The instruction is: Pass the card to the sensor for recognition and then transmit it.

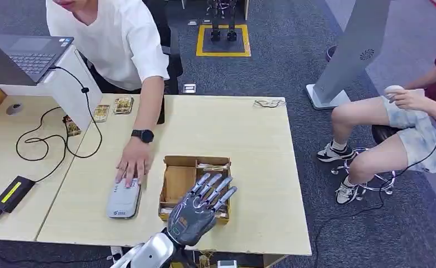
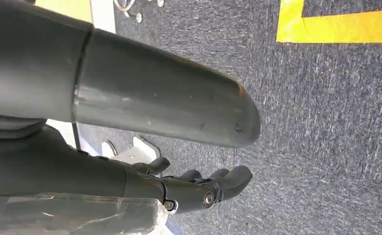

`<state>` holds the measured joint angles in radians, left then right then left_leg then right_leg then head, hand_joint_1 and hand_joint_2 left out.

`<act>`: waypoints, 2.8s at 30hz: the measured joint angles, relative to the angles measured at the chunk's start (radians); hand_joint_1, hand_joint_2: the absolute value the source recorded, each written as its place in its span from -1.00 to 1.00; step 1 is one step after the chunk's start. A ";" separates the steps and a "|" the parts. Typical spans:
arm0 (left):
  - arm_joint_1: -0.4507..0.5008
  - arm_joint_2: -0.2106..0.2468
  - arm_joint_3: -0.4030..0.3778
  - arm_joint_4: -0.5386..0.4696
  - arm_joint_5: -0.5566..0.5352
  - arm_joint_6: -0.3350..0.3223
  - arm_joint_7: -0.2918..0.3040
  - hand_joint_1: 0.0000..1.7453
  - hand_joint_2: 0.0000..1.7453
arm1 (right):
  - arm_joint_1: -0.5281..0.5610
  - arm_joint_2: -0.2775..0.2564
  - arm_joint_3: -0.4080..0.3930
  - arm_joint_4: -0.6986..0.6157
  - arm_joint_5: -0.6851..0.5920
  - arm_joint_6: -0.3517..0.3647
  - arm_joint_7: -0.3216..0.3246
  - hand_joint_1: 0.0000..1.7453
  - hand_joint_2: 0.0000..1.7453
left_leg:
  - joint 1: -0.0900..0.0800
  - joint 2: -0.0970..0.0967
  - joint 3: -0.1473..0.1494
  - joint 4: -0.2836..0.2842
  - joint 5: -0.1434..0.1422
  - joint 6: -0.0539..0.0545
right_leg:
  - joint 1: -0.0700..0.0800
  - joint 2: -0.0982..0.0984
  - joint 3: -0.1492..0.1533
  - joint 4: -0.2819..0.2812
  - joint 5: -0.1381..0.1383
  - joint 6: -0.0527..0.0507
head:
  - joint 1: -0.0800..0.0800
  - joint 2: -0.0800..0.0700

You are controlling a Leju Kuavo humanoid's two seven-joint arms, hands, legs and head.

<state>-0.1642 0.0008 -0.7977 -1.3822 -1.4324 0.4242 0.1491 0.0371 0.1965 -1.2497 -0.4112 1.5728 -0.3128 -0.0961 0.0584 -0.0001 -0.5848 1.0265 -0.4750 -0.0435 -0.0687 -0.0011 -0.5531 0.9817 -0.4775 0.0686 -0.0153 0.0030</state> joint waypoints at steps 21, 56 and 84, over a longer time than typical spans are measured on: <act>-0.010 -0.012 0.030 0.054 -0.083 -0.003 0.134 -1.00 1.00 | 0.000 0.003 0.003 -0.007 0.000 0.000 0.010 -1.00 -1.00 | 0.000 0.000 0.000 0.000 0.000 0.000 | 0.000 0.000 0.000 0.000 0.000 0.000 | 0.000 0.000; -0.113 0.002 0.237 0.172 -0.086 -0.090 0.141 -1.00 1.00 | 0.004 -0.015 0.064 0.016 0.000 -0.032 0.024 -1.00 -1.00 | 0.000 0.000 0.002 0.000 0.000 0.000 | 0.000 -0.001 0.003 0.000 0.000 0.000 | 0.000 0.000; -0.169 0.064 0.236 0.198 -0.015 -0.176 0.050 -1.00 1.00 | -0.002 -0.038 0.093 0.051 0.000 -0.051 0.027 -1.00 -1.00 | 0.000 0.000 0.007 -0.001 0.000 0.000 | 0.000 0.000 0.009 0.000 0.000 0.000 | 0.000 0.000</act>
<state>-0.3328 0.0649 -0.5615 -1.1845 -1.4477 0.2483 0.1995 0.0350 0.1583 -1.1570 -0.3605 1.5728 -0.3639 -0.0690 0.0584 -0.0002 -0.5773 1.0260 -0.4747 -0.0437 -0.0686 -0.0013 -0.5444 0.9818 -0.4773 0.0686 -0.0153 0.0031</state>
